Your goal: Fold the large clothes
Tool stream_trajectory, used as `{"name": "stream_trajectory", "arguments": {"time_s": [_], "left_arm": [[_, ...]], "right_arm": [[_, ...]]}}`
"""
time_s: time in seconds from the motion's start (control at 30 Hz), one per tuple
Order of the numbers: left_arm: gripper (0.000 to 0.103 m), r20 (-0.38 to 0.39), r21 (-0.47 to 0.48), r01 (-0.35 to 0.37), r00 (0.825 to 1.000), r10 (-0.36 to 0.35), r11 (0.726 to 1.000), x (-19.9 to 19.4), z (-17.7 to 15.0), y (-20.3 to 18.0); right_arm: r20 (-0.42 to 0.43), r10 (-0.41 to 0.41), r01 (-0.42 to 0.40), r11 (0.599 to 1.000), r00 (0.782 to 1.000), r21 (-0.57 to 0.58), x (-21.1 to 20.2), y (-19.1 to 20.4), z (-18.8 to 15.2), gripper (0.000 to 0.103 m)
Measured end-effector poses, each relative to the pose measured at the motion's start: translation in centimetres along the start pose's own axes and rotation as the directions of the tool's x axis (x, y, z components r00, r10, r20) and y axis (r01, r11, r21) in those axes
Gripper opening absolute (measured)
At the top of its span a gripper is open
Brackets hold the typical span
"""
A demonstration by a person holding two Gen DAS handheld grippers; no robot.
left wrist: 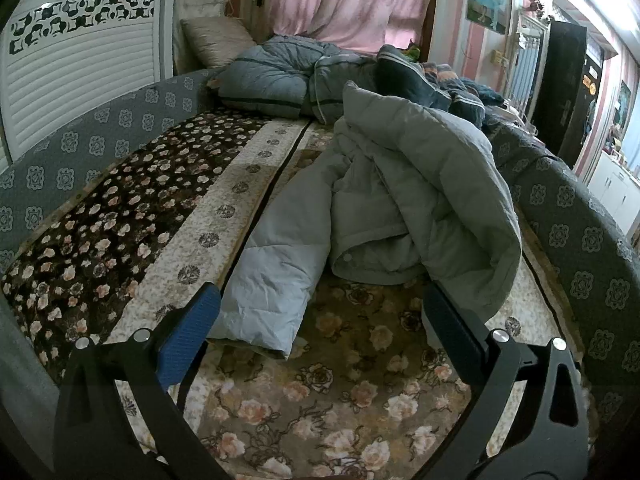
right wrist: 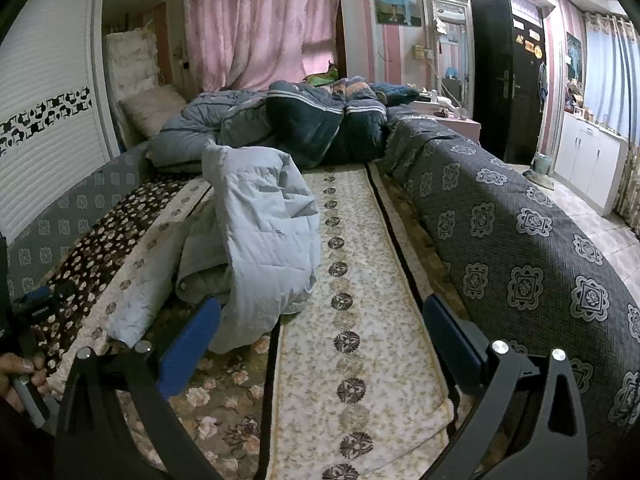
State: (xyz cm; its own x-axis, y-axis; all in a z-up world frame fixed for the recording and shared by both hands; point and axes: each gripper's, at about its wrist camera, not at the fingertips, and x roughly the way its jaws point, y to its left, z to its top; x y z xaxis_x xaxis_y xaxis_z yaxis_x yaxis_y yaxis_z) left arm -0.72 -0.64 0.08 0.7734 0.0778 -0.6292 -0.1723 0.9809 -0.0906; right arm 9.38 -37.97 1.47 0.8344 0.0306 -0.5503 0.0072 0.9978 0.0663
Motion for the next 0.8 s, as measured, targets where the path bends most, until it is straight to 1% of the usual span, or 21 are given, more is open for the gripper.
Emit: {"name": "stream_trajectory", "arguments": {"time_s": [0.8], "left_arm": [[0.1,-0.002,-0.001,0.001,1.0,-0.001,1.0,0.07,0.03,0.17]], "right_arm": [[-0.001,-0.005,0.005,1.0,1.0,-0.001,0.18,0.02,-0.19,0.101]]}}
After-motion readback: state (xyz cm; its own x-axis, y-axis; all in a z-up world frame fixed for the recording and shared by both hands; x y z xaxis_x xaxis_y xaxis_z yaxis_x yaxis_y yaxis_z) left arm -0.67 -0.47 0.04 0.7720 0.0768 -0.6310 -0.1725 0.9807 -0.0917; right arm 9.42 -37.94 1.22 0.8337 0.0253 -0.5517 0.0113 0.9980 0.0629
